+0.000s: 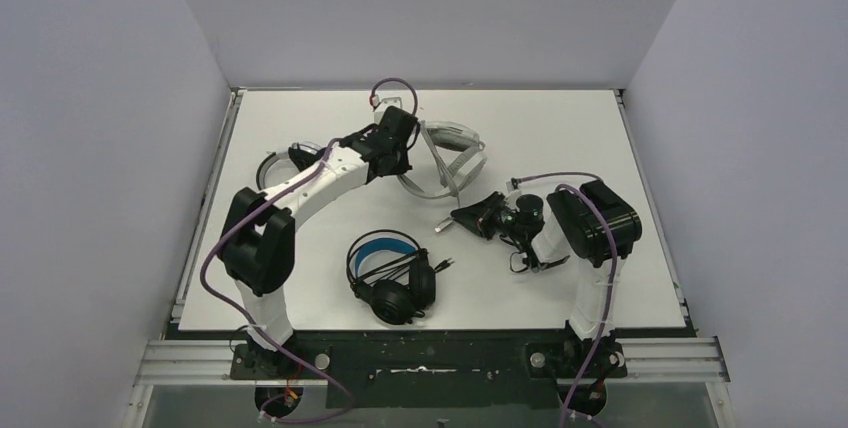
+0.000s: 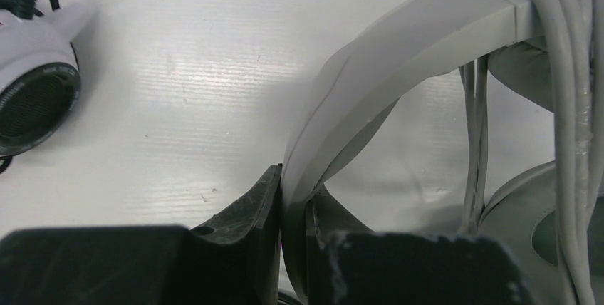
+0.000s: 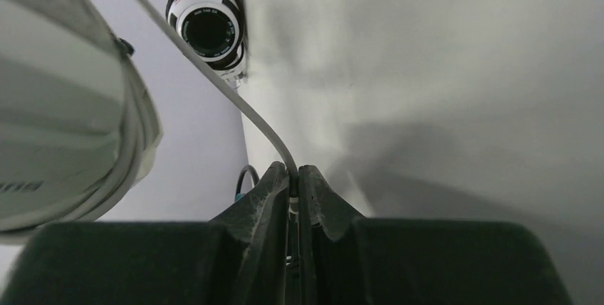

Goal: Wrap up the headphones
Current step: Place the headphones at the center of the board.

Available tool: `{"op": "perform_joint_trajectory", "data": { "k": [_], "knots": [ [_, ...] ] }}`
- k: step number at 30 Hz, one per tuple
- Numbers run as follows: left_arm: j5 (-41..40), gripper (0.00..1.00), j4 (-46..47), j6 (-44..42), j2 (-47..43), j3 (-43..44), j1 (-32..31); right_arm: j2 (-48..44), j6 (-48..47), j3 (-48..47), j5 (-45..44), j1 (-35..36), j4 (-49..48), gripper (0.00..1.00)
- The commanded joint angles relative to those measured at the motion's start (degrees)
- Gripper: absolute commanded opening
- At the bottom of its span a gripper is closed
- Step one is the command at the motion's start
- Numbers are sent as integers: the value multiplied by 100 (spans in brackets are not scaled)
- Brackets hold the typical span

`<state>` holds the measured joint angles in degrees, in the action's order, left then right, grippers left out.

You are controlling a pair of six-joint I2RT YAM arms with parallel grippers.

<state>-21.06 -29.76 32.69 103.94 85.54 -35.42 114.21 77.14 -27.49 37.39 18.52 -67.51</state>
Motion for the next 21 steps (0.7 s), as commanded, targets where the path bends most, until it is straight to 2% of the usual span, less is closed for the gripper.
{"op": "perform_joint_trajectory", "data": {
  "k": [1,9,13,18,21],
  "knots": [
    [-125,0,707,825,116,84,-27,-33,-106,194,-550,33,-558,0],
    [-56,0,638,842,463,-45,-48,-173,-164,365,-695,88,-529,0],
    [65,0,682,801,641,-200,29,-462,-330,397,-709,149,-32,0],
    [214,0,830,644,794,-365,70,-454,-39,548,-626,297,-337,0],
    [158,0,1008,592,822,-512,70,-242,417,614,-524,301,-1024,0]
  ]
}}
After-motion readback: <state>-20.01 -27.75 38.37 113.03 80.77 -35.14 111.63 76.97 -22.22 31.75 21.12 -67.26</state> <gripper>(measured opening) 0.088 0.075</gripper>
